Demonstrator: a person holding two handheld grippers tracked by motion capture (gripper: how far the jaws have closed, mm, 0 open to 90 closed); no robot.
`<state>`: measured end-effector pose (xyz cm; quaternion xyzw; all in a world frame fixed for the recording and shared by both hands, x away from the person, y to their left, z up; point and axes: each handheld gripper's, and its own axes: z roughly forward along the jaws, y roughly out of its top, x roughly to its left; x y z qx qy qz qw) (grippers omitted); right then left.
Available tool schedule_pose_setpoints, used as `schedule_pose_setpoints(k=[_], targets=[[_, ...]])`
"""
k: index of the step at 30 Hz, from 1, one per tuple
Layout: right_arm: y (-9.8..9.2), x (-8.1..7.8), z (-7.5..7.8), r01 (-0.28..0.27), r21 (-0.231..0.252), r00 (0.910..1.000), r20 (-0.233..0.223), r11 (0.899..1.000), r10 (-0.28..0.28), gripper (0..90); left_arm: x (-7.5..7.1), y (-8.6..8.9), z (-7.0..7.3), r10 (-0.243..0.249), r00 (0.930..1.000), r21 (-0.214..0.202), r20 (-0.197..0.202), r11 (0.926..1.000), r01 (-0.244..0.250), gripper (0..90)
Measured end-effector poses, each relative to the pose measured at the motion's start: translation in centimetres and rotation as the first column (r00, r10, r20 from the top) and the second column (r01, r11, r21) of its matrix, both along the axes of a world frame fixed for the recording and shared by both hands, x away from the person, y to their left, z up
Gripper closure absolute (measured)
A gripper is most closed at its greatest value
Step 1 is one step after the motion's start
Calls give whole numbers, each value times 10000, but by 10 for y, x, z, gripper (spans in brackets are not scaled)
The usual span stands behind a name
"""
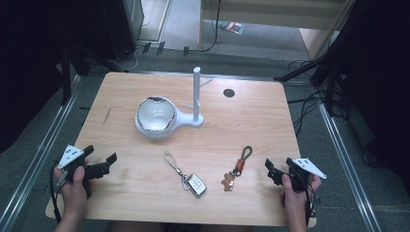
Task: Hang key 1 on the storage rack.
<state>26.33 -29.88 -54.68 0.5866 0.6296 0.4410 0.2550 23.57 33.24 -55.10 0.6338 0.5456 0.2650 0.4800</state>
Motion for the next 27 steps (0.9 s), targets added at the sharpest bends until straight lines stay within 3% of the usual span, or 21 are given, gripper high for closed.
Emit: schedule_pose_setpoints(k=[27], targets=[[3,1,0,217,-246,9997,-68,9995,-219,130,0,-2,0,-22,10000,176,60,9998,21,12]])
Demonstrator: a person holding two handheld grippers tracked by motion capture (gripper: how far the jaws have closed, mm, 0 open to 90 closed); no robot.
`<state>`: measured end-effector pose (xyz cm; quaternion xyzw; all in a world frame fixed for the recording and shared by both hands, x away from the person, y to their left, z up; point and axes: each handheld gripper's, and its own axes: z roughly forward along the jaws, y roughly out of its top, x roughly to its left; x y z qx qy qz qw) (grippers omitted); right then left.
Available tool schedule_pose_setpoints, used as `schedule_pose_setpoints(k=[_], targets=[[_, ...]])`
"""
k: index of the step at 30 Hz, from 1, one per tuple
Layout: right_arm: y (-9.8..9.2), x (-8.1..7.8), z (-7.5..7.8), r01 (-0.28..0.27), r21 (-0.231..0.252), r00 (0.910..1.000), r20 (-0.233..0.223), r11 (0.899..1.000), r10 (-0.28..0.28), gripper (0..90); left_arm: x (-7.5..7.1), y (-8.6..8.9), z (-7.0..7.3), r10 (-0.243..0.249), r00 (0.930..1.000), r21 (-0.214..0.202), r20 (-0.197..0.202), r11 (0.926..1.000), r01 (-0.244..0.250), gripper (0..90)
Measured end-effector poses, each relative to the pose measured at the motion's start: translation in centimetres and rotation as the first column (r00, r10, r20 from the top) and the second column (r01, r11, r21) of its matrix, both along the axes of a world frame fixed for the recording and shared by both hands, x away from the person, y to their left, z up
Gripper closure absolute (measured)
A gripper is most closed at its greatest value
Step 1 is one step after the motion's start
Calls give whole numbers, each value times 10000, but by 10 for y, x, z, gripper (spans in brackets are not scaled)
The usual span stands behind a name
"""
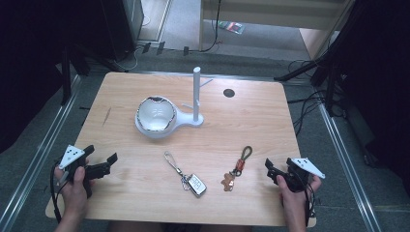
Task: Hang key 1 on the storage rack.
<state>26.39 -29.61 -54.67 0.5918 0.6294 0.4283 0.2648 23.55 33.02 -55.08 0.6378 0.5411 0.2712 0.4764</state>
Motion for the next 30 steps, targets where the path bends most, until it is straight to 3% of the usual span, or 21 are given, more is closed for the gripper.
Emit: schedule_pose_setpoints(k=[12,18,24,30], targets=[[1,1,0,114,-138,9999,-52,9998,-115,129,0,-2,0,93,10000,167,1,9998,-93,12],[5,1,0,60,-503,9999,-80,9987,-64,134,0,-2,0,162,9999,197,10,9997,-162,12],[3,1,0,106,-389,9997,-237,9992,-115,170,1,-3,1,135,9999,273,-72,9995,-133,12],[13,0,5,189,-1211,9989,-394,9925,-238,177,0,-3,0,113,9999,295,-62,9995,-111,12]])
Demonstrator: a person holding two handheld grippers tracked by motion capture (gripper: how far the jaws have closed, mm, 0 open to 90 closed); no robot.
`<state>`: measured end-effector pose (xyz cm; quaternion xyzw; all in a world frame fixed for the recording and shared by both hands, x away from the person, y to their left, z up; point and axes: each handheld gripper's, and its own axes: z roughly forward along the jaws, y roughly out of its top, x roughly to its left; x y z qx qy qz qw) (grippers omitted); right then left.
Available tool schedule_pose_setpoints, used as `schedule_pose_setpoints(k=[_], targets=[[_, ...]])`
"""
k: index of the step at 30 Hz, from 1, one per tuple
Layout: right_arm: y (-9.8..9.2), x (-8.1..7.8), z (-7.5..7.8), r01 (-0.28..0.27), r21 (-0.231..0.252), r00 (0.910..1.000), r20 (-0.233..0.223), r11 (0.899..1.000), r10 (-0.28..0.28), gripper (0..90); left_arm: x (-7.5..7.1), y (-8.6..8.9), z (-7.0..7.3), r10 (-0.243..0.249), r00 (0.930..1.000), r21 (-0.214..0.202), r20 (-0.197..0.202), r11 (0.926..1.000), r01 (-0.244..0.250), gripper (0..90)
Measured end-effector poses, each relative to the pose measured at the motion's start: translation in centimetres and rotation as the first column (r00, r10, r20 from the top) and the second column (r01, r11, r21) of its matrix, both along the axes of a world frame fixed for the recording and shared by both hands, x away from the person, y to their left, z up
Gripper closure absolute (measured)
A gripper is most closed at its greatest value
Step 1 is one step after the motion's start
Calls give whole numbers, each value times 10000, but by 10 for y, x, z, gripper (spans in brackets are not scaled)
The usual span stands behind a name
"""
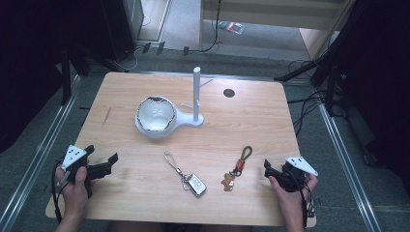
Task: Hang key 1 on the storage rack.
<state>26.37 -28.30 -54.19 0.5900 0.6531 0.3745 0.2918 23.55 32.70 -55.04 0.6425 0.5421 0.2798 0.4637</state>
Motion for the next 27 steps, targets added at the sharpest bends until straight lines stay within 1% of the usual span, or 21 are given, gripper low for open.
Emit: schedule_pose_setpoints(k=[1,4,5,6,7,9,11,12,15,16,17,18,20,21,24,25,26,27], targets=[[2,-1,3,-130,53,9999,-29,9999,130,179,0,0,0,-3,10000,-6,13,10000,3,11],[10,-3,13,-521,-21,9985,-188,9986,520,224,0,1,0,-34,10000,-93,11,10000,34,12],[14,-3,16,-583,-153,9979,-293,9982,578,223,0,1,0,-13,10000,-180,24,9998,13,12],[17,-3,18,-657,-292,9972,-383,9974,646,226,0,1,0,-52,10000,-172,3,9998,52,12],[20,-3,20,-790,-337,9961,-428,9963,775,233,0,1,0,-33,10000,-233,21,9997,33,12],[25,-2,22,-948,-501,9936,-669,9942,914,241,0,2,0,-16,10000,-241,61,9997,18,11],[30,0,24,-1205,-715,9905,-752,9901,1151,262,-1,2,0,-9,10000,-245,69,9997,11,12],[33,0,25,-1288,-756,9893,-784,9888,1229,269,-1,1,0,-8,10000,-245,56,9997,9,12],[39,1,29,-1409,-649,9849,-1103,9879,1332,271,-1,1,0,-24,10000,-209,34,9998,25,12],[39,1,29,-1409,-649,9849,-1103,9879,1332,271,-1,1,0,-24,10000,-209,34,9998,25,12],[41,3,32,-1567,-645,9794,-1384,9855,1467,292,-1,2,0,-43,10000,-183,23,9998,43,12],[42,4,33,-1617,-544,9760,-1565,9853,1516,310,-1,2,0,-1,10000,-199,49,9998,2,12],[43,5,37,-1835,-258,9668,-1857,9827,1756,315,-1,1,0,51,10000,-163,62,9999,-50,12],[44,6,38,-1843,-184,9637,-1999,9827,1769,321,-1,1,0,39,10000,-117,63,9999,-38,11],[46,9,41,-1868,-232,9569,-2305,9821,1765,333,-1,0,0,29,10000,-3,82,10000,-29,12],[46,9,41,-1868,-232,9569,-2305,9821,1765,333,-1,0,0,29,10000,-3,82,10000,-29,11],[47,11,43,-1912,-178,9526,-2445,9814,1812,333,-1,0,0,42,9999,-17,101,10000,-42,12],[48,11,43,-1911,-159,9514,-2490,9814,1812,332,-1,1,0,31,9999,-71,101,10000,-30,12]])
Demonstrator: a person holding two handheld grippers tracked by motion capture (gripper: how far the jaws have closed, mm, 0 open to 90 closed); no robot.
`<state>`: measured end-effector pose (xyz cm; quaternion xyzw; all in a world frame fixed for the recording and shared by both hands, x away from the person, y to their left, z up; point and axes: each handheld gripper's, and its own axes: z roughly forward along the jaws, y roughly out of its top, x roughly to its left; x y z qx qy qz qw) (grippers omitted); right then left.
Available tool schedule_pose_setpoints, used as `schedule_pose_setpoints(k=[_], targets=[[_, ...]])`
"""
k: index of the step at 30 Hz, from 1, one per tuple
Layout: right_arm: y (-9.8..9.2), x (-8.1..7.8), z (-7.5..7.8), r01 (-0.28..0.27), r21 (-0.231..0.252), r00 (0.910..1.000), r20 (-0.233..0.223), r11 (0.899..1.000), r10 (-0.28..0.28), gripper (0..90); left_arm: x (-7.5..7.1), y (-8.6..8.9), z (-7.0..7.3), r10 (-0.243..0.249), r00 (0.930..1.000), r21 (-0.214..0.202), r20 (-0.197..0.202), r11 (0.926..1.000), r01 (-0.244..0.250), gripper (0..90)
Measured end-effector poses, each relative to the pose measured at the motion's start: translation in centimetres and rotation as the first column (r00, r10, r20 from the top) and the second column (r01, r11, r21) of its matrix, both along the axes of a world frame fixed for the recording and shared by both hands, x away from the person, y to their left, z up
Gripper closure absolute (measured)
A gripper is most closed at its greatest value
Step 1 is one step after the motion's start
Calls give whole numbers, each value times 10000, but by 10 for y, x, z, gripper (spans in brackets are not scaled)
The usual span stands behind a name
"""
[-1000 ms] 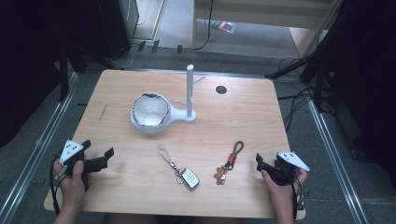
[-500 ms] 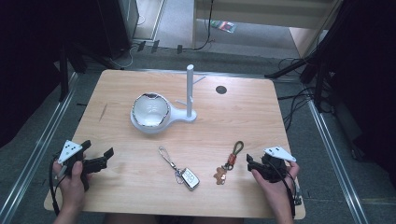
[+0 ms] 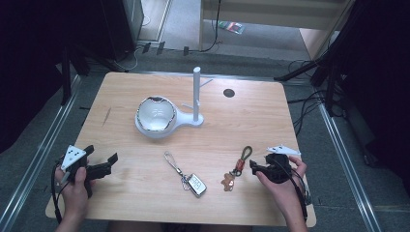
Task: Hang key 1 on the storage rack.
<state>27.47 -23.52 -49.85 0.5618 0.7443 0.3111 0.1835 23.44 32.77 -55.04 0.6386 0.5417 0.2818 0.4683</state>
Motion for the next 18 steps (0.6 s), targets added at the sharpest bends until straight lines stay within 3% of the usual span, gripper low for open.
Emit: schedule_pose_setpoints(k=[8,15,18], targets=[[8,8,3,44,-526,9992,-383,9986,-64,326,1,1,0,91,10000,-75,-33,9999,-91,11],[17,20,5,-126,-884,9921,-1253,9960,14,325,1,0,0,84,10000,-48,-21,10000,-84,12],[22,22,5,-258,-958,9899,-1414,9951,120,325,1,0,0,94,10000,-34,-18,9999,-94,12]])
